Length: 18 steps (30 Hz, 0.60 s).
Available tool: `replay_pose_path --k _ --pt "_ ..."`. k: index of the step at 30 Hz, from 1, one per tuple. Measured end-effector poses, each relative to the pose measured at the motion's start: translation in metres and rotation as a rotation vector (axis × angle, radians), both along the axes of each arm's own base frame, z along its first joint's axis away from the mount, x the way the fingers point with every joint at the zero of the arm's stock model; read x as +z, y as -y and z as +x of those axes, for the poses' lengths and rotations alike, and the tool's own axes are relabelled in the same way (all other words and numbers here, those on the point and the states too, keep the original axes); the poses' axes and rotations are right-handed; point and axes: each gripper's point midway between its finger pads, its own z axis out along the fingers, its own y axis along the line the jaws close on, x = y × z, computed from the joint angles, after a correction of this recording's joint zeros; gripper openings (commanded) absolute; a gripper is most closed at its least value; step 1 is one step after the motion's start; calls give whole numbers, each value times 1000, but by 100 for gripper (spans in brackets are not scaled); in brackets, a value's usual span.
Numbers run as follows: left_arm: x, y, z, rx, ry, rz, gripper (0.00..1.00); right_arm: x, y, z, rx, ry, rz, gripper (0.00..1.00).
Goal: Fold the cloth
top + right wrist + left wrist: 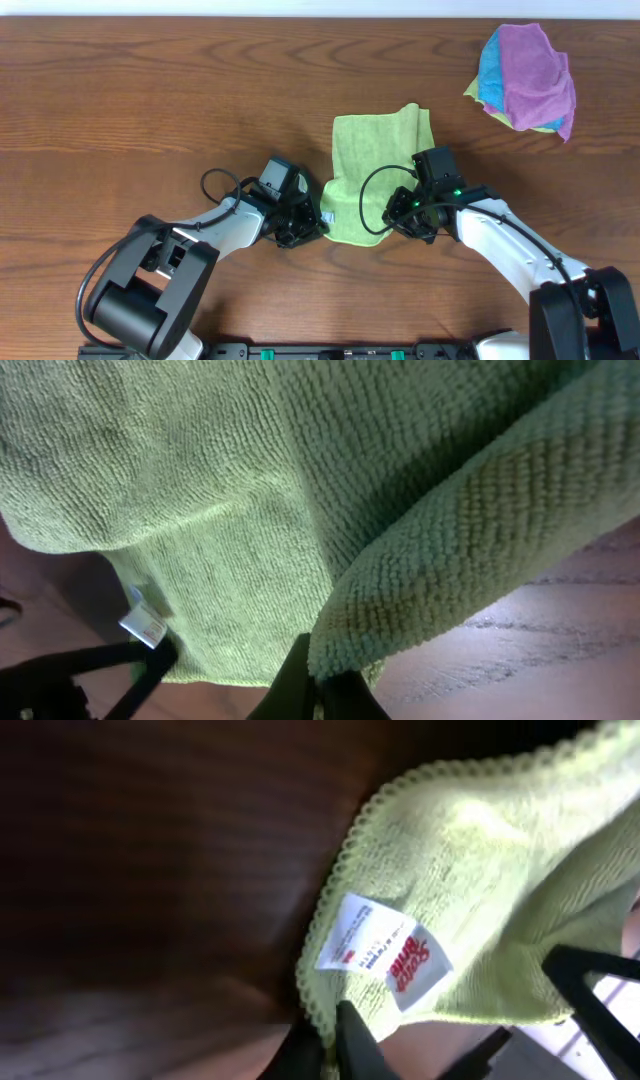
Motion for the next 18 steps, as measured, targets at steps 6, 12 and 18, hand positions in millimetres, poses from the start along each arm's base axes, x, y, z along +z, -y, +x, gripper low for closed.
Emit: replay_pose_path --k 6,12,18 --pt "0 -2 12 -7 74 17 6 1 -2 -1 4 -3 12 1" --pt "-1 -25 25 25 76 15 6 14 -1 -2 12 29 18 5" --pt "-2 -52 26 46 32 1 6 26 4 -8 13 45 -2 13"
